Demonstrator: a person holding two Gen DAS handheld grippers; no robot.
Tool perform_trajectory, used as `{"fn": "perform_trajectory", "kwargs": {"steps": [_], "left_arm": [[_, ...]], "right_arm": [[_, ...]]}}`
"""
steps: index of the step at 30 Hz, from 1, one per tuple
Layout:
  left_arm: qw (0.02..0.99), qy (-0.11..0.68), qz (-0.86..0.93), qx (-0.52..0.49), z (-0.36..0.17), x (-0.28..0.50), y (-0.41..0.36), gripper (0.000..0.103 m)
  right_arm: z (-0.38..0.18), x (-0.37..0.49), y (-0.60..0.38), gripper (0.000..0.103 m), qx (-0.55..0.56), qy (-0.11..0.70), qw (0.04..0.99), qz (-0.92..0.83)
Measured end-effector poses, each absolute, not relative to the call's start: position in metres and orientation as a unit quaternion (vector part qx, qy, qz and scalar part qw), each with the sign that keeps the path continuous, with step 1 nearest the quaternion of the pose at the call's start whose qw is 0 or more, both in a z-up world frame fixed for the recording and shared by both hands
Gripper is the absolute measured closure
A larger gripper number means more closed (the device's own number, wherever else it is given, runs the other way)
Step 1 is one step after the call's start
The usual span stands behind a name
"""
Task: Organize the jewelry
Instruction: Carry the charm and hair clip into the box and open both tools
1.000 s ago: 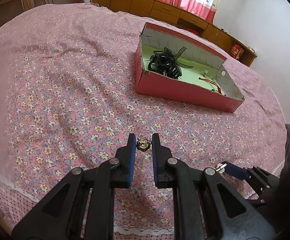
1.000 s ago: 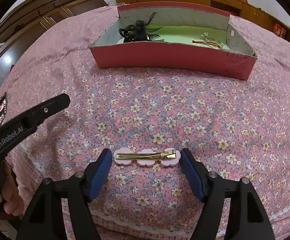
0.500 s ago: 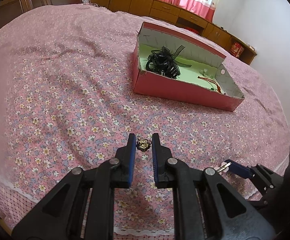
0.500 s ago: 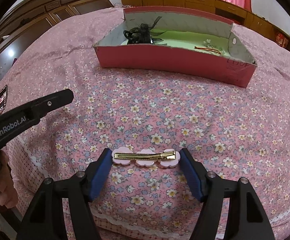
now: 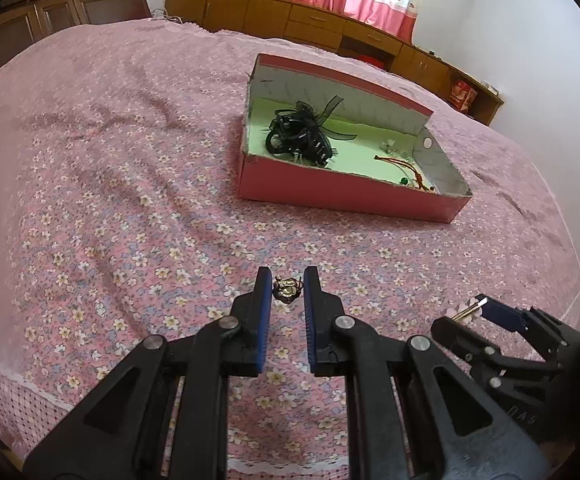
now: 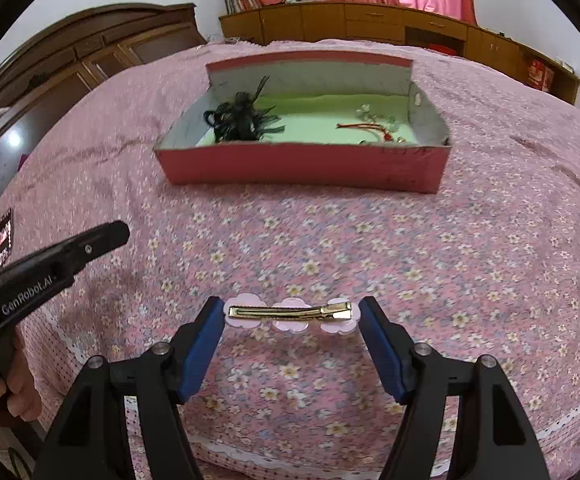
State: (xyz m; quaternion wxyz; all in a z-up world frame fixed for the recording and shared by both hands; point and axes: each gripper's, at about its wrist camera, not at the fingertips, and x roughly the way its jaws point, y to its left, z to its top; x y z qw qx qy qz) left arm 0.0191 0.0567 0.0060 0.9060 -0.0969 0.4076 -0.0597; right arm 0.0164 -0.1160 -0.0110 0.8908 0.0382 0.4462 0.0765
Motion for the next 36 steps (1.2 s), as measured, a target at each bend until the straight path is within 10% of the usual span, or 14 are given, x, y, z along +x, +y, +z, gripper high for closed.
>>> {"fn": "perform_trajectory", "kwargs": {"steps": [36], "left_arm": [[0.930,0.339,-0.096,-0.103,0.053,0.056,0.018,0.096]], "right_arm": [[0.035,0.049,-0.166,0.032,0.081,0.360,0.925,0.096]]}}
